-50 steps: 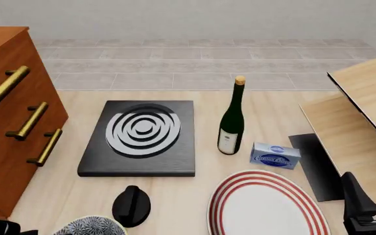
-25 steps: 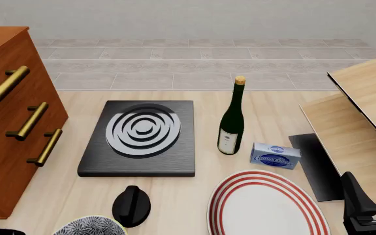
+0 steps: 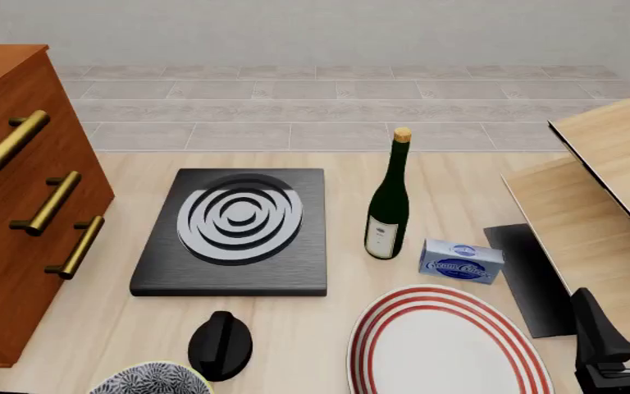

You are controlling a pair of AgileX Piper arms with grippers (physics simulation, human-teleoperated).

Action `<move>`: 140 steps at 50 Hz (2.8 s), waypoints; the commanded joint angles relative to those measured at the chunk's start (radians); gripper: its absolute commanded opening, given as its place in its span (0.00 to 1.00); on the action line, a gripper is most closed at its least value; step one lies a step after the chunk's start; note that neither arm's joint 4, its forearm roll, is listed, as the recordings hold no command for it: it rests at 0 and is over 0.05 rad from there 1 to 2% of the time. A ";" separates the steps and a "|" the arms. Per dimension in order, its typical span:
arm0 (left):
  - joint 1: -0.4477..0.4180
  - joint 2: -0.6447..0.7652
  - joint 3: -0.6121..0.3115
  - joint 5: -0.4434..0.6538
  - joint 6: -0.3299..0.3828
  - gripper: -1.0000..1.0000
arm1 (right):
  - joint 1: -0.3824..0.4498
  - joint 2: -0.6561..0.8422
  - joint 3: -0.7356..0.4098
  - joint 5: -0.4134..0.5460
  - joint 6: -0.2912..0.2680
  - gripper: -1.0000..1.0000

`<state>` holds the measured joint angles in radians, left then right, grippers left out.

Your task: Put the bowl on the top of the cabinet.

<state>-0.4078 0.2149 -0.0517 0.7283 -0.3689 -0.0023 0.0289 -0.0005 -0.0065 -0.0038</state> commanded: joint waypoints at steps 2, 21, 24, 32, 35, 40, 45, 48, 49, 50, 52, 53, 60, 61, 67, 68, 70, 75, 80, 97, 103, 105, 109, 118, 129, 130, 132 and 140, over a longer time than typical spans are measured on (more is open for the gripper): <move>-0.016 -0.012 0.046 -0.007 -0.024 1.00 | 0.000 -0.002 0.000 0.002 0.000 1.00; -0.029 -0.030 0.049 0.000 -0.047 0.00 | -0.002 0.001 0.000 -0.001 -0.002 1.00; -0.022 -0.026 0.049 -0.005 -0.038 0.00 | -0.002 0.002 0.000 -0.001 -0.002 1.00; -0.009 -0.015 0.036 -0.017 -0.024 0.00 | 0.000 0.002 0.000 -0.001 -0.006 1.00; -0.001 -0.006 0.006 -0.019 -0.007 0.00 | -0.001 0.001 0.000 0.000 -0.006 1.00; -0.012 0.007 -0.042 -0.014 -0.001 0.00 | 0.000 -0.001 0.000 0.001 -0.008 1.00; -0.006 0.028 -0.114 -0.009 0.017 0.00 | -0.001 -0.003 0.000 0.001 -0.007 1.00; -0.008 0.041 -0.153 -0.005 0.026 0.00 | -0.001 -0.009 0.000 0.008 -0.007 1.00; -0.010 0.041 -0.173 -0.003 0.024 0.00 | -0.001 -0.009 0.000 0.008 -0.007 1.00; -0.009 0.047 -0.186 -0.004 0.029 0.00 | 0.000 -0.009 0.000 0.008 -0.007 1.00; -0.003 0.056 -0.227 -0.006 0.037 0.00 | -0.001 -0.010 0.000 0.009 -0.006 1.00; -0.006 0.061 -0.243 -0.005 0.042 0.00 | -0.001 -0.010 0.000 0.009 -0.006 1.00; -0.022 0.101 -0.342 -0.023 0.050 0.00 | -0.002 -0.012 0.000 0.010 -0.005 1.00; -0.023 0.105 -0.355 -0.024 0.051 0.00 | -0.002 -0.011 0.000 0.009 -0.005 1.00; -0.022 0.156 -0.436 -0.059 0.046 0.00 | -0.001 -0.009 0.000 0.008 -0.005 1.00; -0.018 0.168 -0.452 -0.067 0.059 0.00 | -0.001 -0.009 0.000 0.008 -0.005 1.00; -0.026 0.179 -0.478 -0.078 0.052 0.00 | -0.001 -0.010 0.000 0.008 -0.006 1.00; -0.030 0.214 -0.507 -0.126 0.060 0.00 | -0.003 -0.013 0.000 0.010 -0.004 1.00; -0.044 0.223 -0.541 -0.163 0.058 0.00 | -0.002 -0.014 0.000 0.011 -0.003 1.00; -0.101 0.380 -0.679 -0.317 0.140 0.00 | -0.005 -0.017 0.000 0.011 0.000 1.00; -0.103 0.423 -0.685 -0.377 0.128 0.00 | -0.004 -0.016 0.000 0.010 -0.001 1.00; -0.100 0.432 -0.692 -0.380 0.139 0.00 | -0.005 -0.016 0.000 0.011 -0.001 1.00; -0.090 0.463 -0.690 -0.420 0.086 0.00 | -0.005 -0.020 0.000 0.014 -0.002 1.00; -0.061 0.520 -0.696 -0.457 0.094 0.00 | -0.006 -0.022 0.000 0.016 -0.002 1.00; -0.041 0.627 -0.785 -0.456 0.096 0.00 | -0.007 -0.021 0.000 0.014 -0.004 1.00; -0.005 0.671 -0.814 -0.431 0.139 0.00 | -0.007 -0.021 0.000 0.013 -0.004 1.00; 0.018 0.685 -0.828 -0.435 0.168 0.00 | -0.007 -0.014 0.000 0.007 -0.004 1.00; 0.058 0.756 -0.877 -0.426 0.097 0.00 | -0.007 -0.016 0.000 0.009 -0.003 1.00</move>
<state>-0.4046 0.8820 -0.8590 0.2961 -0.2665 -0.0088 0.0132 -0.0004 0.0027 -0.0073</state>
